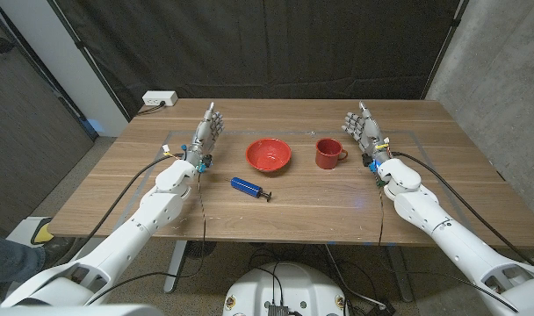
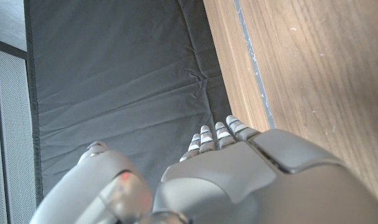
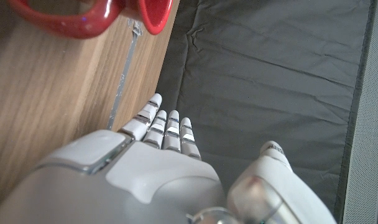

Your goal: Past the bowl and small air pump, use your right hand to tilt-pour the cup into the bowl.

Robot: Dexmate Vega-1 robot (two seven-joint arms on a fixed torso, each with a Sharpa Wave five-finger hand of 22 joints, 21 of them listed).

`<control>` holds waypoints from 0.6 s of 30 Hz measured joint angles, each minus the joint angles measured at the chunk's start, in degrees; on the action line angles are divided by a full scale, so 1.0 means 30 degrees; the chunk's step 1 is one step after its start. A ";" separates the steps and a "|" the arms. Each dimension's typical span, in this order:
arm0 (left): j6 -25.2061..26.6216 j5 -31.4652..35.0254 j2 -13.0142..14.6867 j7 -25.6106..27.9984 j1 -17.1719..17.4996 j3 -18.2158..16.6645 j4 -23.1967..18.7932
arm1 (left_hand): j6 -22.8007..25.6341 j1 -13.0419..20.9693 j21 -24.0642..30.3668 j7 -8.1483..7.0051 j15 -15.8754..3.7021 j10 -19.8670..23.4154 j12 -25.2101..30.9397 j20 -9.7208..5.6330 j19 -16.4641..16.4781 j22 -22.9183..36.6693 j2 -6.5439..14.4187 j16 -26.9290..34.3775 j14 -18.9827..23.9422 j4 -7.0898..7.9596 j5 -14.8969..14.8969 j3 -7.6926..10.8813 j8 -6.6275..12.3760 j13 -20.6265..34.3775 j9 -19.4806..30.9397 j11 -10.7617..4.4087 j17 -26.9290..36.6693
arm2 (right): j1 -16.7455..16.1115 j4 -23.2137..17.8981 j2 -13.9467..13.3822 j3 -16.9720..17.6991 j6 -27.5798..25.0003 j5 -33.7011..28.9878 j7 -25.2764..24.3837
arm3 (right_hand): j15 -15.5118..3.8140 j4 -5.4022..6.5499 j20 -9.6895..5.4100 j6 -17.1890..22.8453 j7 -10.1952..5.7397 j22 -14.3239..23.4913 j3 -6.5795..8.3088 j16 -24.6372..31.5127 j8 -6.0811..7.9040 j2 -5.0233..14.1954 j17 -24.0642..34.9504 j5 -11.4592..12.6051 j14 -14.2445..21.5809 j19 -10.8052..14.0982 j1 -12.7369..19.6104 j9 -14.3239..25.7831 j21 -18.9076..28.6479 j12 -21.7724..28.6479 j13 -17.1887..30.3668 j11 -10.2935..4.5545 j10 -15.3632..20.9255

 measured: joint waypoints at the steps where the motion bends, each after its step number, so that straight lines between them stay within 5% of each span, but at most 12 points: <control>1: -0.0135 -0.0166 0.0005 -0.0166 0.0041 -0.0016 -0.0047 | 0.0000 -0.0001 0.0002 0.0000 0.0000 0.0075 0.0000 0.0000 0.0000 0.0000 0.0000 0.0000 0.0001 0.0000 0.0000 0.0000 0.0000 0.0000 0.0000 0.0075 0.0001 | -0.0290 -0.0437 -0.0163 0.0027 0.0000 0.0002 -0.0007 | 0.0000 0.0000 0.0000 0.0000 0.0000 0.0000 0.0000 0.0000 0.0000 0.0000 0.0000 0.0000 0.0000 0.0000 0.0000 0.0000 0.0000 0.0000 0.0000 0.0000 0.0000; 18: 0.0082 -0.0140 0.0751 -0.0194 0.0643 -0.0115 -0.1245 | 0.0004 0.0203 0.0001 -0.0004 0.0000 0.0105 0.0000 -0.0069 -0.0070 -0.0002 0.0206 0.0000 0.0002 -0.0002 0.0142 0.0000 0.0000 -0.0002 -0.0002 0.0103 -0.0001 | -0.1427 -0.1580 -0.0728 0.0333 0.0607 -0.0175 -0.0225 | -0.0213 -0.0079 -0.0103 0.0236 -0.0238 -0.0003 0.0076 0.0000 0.0000 0.0085 -0.0003 -0.0001 0.0218 0.0102 0.0085 0.0086 -0.0001 -0.0001 -0.0001 -0.0271 0.0272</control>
